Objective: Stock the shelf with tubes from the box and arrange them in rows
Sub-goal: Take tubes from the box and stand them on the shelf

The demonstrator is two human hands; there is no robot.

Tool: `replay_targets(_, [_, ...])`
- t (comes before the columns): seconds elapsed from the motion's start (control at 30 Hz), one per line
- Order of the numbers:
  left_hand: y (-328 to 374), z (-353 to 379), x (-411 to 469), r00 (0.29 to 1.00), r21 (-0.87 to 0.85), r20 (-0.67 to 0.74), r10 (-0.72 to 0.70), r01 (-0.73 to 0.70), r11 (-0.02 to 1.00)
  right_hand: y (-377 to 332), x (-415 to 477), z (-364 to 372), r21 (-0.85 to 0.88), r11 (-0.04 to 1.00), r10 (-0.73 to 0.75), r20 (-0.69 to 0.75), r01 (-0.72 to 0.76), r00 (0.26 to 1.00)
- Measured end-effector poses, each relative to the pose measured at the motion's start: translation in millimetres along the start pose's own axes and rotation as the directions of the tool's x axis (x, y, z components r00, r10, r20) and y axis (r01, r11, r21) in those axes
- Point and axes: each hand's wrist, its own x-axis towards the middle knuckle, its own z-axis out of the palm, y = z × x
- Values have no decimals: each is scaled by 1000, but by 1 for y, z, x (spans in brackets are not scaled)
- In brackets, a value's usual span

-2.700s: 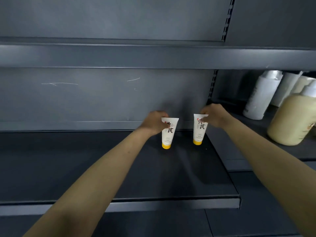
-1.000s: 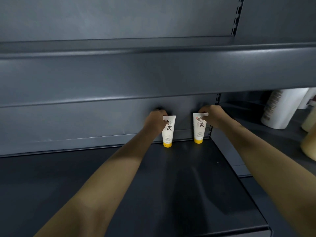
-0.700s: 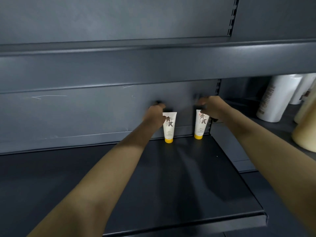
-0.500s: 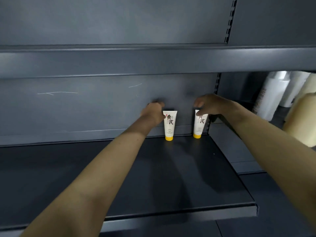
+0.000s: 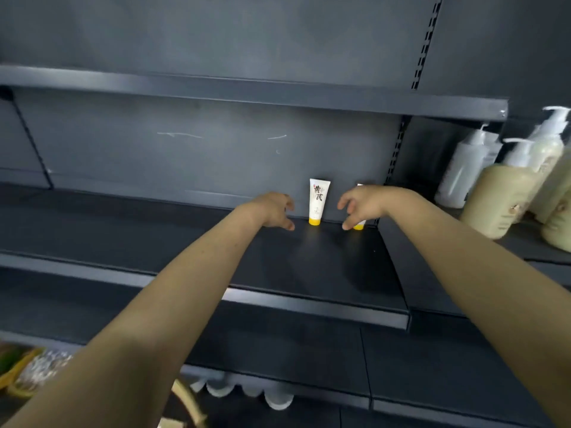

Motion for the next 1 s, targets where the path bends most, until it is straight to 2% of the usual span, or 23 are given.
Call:
replay_targets(0.3, [-2, 54, -170, 985, 23, 112, -128, 127, 992, -62, -106, 68, 25, 980, -200, 132, 199, 971])
replay_targets(0.57, [-63, 61, -288, 939, 40, 121, -320, 318, 947, -155, -149, 104, -21, 928, -364, 168, 373, 916])
replay_targets(0.8, [-123, 63, -372, 921, 0, 114, -373, 375, 927, -243, -167, 131, -16, 915, -388, 244, 404, 889])
replay_targets(1.0, [-190, 66, -447, 899, 62, 185, -397, 392, 918, -327, -186, 174, -71, 904, -377, 335, 422, 864])
